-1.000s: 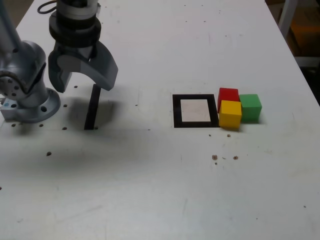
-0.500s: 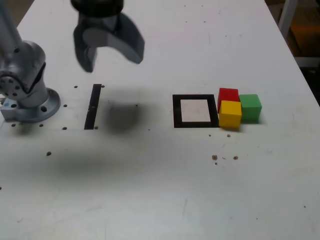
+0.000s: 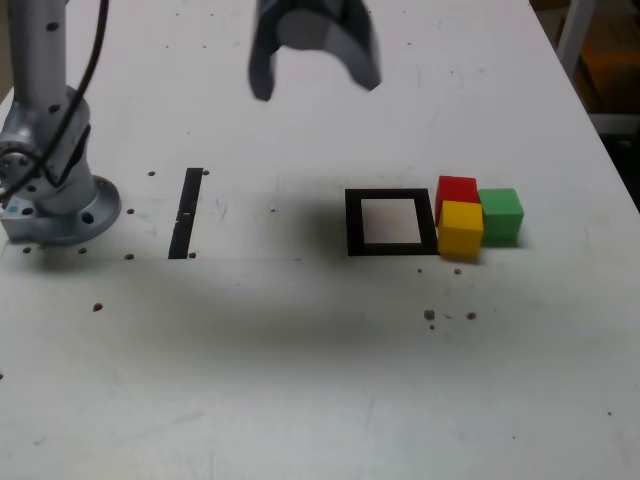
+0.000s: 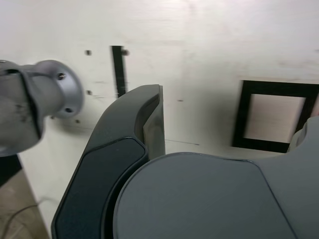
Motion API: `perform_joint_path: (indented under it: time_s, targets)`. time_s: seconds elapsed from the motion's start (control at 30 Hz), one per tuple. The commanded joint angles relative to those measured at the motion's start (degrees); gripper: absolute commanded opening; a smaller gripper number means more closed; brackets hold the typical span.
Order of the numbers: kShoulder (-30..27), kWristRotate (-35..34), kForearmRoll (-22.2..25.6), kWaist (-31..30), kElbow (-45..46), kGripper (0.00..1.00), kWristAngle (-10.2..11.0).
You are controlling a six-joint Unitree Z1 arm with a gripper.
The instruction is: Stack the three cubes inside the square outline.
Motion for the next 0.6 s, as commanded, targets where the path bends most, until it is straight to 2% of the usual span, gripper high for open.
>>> perform_joint_path:
  time_s: [0.0, 0.23, 0.57]
  targets:
    - [1.6, 0.0, 0.2, 0.3, -11.1, 1.0, -0.5]
    - [6.1, -0.2, 0.1, 1.4, -14.9, 1.0, -1.9]
    - [16.1, -2.3, 0.5, 4.8, -20.2, 0.99, -4.2]
